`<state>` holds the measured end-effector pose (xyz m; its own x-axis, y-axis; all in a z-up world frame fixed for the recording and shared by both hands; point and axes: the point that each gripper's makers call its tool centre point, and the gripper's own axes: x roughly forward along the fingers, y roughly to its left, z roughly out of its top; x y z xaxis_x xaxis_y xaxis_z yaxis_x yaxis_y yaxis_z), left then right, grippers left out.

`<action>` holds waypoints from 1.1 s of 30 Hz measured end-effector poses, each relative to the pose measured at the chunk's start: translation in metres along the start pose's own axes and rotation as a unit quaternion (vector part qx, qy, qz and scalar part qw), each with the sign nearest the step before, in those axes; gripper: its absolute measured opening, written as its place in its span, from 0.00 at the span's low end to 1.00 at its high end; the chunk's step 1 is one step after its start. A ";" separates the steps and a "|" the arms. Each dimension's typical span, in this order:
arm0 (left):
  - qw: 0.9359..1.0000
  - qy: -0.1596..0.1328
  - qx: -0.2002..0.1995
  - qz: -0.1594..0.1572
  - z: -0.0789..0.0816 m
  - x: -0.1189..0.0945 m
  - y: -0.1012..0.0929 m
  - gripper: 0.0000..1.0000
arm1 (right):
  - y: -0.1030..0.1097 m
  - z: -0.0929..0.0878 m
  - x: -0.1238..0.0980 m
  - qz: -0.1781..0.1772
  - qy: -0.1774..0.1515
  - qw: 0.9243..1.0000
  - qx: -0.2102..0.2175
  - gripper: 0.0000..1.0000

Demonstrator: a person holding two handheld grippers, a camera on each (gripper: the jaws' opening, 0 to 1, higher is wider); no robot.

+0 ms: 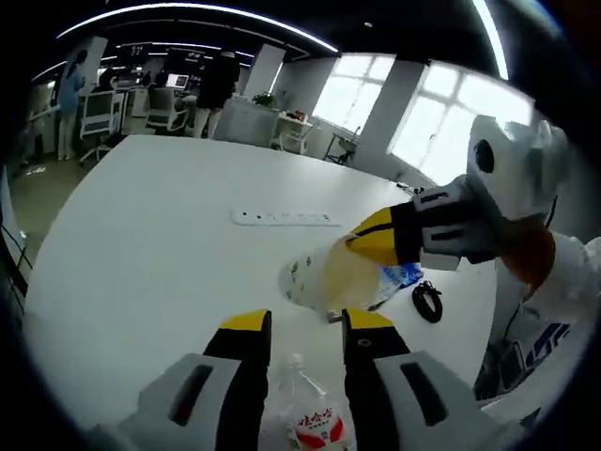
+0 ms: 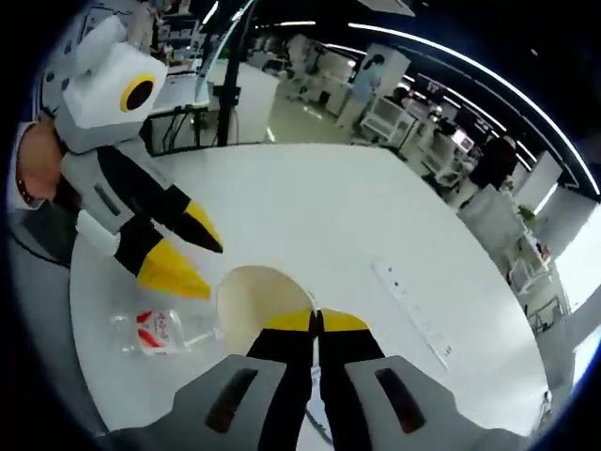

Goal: Arrange the tabletop items into an orderly group along one side of the table until the central work area is clear of visible clutter.

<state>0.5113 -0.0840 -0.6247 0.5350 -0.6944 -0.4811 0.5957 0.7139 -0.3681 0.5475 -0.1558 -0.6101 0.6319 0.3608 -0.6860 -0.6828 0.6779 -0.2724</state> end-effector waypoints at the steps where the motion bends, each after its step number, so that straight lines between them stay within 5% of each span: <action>1: 1.000 -0.003 0.002 -0.005 0.001 -0.001 0.000 0.30 | -0.003 0.000 0.000 0.006 0.000 1.000 0.012 0.00; 9: 0.999 -0.014 -0.001 -0.033 -0.003 -0.018 0.004 0.42 | -0.020 -0.004 -0.001 0.036 0.010 0.997 0.074 0.00; 20: 0.999 -0.008 -0.012 -0.053 -0.024 -0.046 0.006 0.37 | -0.031 -0.021 0.009 0.104 0.063 0.980 0.155 0.00; 33: 0.995 0.013 0.002 -0.095 -0.042 -0.051 -0.011 0.47 | -0.015 -0.045 0.040 0.145 0.122 0.973 0.132 0.00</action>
<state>0.4520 -0.0527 -0.6292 0.3968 -0.8137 -0.4248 0.6871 0.5702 -0.4503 0.5670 -0.1804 -0.6639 0.2994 0.4198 -0.8568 -0.6812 0.7228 0.1162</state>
